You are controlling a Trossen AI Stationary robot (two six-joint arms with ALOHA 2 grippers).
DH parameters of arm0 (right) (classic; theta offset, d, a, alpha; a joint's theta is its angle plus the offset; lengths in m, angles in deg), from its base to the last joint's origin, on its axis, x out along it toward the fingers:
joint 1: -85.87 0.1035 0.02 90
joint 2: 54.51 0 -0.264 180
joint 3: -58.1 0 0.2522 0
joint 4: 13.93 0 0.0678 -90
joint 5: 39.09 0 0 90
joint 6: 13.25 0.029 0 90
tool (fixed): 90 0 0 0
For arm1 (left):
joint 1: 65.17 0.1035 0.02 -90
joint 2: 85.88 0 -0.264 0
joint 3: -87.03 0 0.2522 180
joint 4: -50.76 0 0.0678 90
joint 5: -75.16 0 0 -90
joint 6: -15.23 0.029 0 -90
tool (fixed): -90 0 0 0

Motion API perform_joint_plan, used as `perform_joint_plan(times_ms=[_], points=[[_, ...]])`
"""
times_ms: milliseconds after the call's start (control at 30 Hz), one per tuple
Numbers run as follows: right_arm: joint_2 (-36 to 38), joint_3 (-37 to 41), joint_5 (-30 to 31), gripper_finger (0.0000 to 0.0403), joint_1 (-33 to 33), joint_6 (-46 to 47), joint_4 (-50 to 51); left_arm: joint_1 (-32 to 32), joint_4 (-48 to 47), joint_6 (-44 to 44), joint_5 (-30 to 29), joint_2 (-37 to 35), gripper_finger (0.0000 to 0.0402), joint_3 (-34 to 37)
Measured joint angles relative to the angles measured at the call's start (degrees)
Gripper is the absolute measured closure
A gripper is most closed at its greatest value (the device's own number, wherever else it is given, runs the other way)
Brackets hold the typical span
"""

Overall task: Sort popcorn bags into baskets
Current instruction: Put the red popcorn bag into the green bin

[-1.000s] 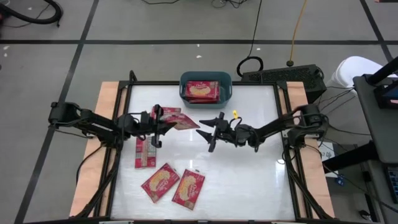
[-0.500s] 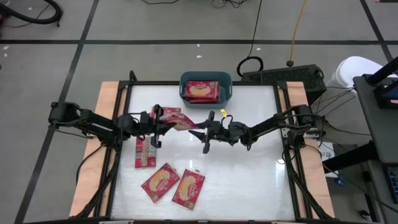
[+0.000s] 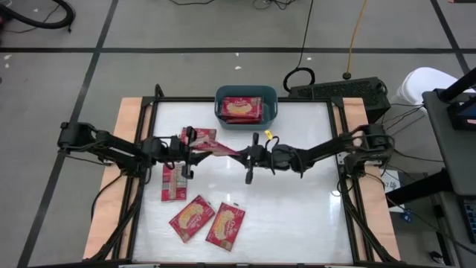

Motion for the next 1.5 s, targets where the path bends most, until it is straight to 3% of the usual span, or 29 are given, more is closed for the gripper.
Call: perform_joint_plan(times_ms=[333,567,667,800,1067,1267,1500], points=[[18.45,-0.02,6.54,0.0402,-1.87,-0.64,29.06,5.06,-11.3,-2.87,-2.92,-0.06,0.0191,0.08],[30.16,-0.02,6.13,0.0402,-9.26,0.71,41.68,8.07,-18.34,-2.95,-2.96,-0.06,0.0182,0.1],[31.74,-0.02,0.17,0.0402,-15.29,1.12,44.62,8.26,-19.39,-2.91,-2.97,-0.06,0.0196,0.1],[30.83,-1.02,-11.8,0.0402,-24.02,2.07,46.2,8.26,-20.68,-2.7,-2.93,-0.06,0.0221,0.1],[23.03,-11.09,-28.51,0.0403,-38.11,-1.29,58.56,8.26,-23.17,-3.56,-2.97,-0.06,0.0261,0.12],[13.45,-19.76,-33.88,0.0403,-42.6,-4.45,65.49,8.26,-24.0,-3.99,-2.96,-0.06,0.0279,0.15],[3.46,-27.5,-34.17,0.0403,-43.52,-9.52,74.84,7.99,-25.58,-5.35,-2.94,-0.06,0.0284,0.15]])
